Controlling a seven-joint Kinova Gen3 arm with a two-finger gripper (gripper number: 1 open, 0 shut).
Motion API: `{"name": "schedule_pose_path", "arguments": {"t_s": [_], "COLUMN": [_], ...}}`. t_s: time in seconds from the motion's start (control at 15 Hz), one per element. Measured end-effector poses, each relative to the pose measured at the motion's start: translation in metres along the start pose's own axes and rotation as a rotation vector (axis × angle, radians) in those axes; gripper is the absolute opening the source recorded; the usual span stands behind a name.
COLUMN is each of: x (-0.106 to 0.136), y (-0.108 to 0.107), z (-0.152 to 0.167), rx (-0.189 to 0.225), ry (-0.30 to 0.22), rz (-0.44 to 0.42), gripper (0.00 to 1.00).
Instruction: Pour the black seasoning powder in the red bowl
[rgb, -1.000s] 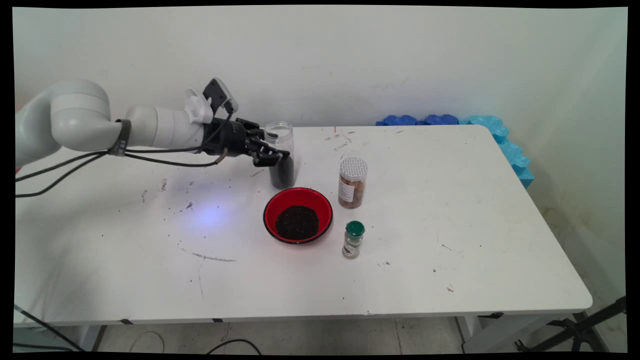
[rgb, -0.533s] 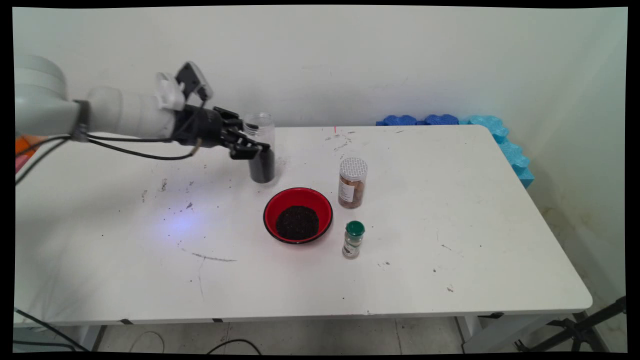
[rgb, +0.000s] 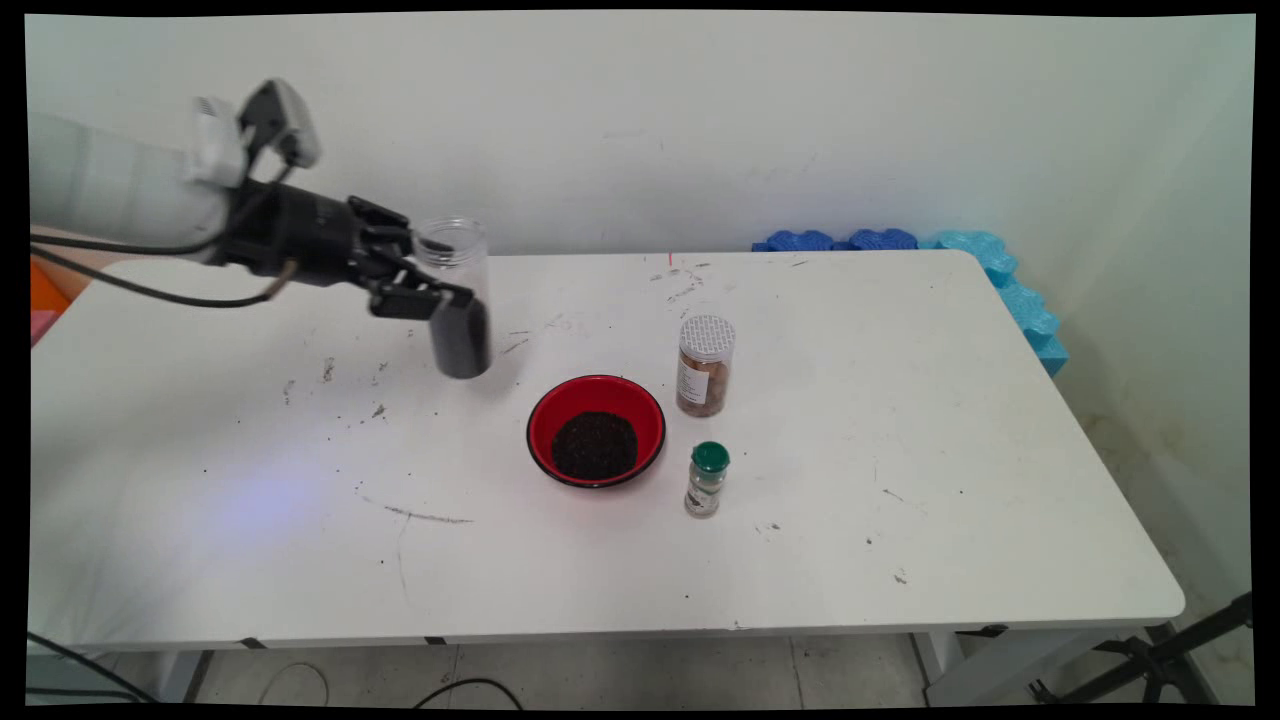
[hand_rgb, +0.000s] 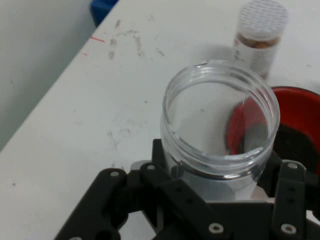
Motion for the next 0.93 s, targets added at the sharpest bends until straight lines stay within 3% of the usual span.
{"name": "schedule_pose_path", "arguments": {"t_s": [0.2, 0.47, 0.93], "x": [0.001, 0.008, 0.032], "y": [0.01, 0.035, 0.076], "z": [-0.026, -0.056, -0.06], "rx": [-0.034, -0.115, -0.202], "ry": [-0.021, -0.037, -0.046], "rz": [0.001, -0.014, -0.058], "gripper": [0.0, 0.0, 0.0]}}
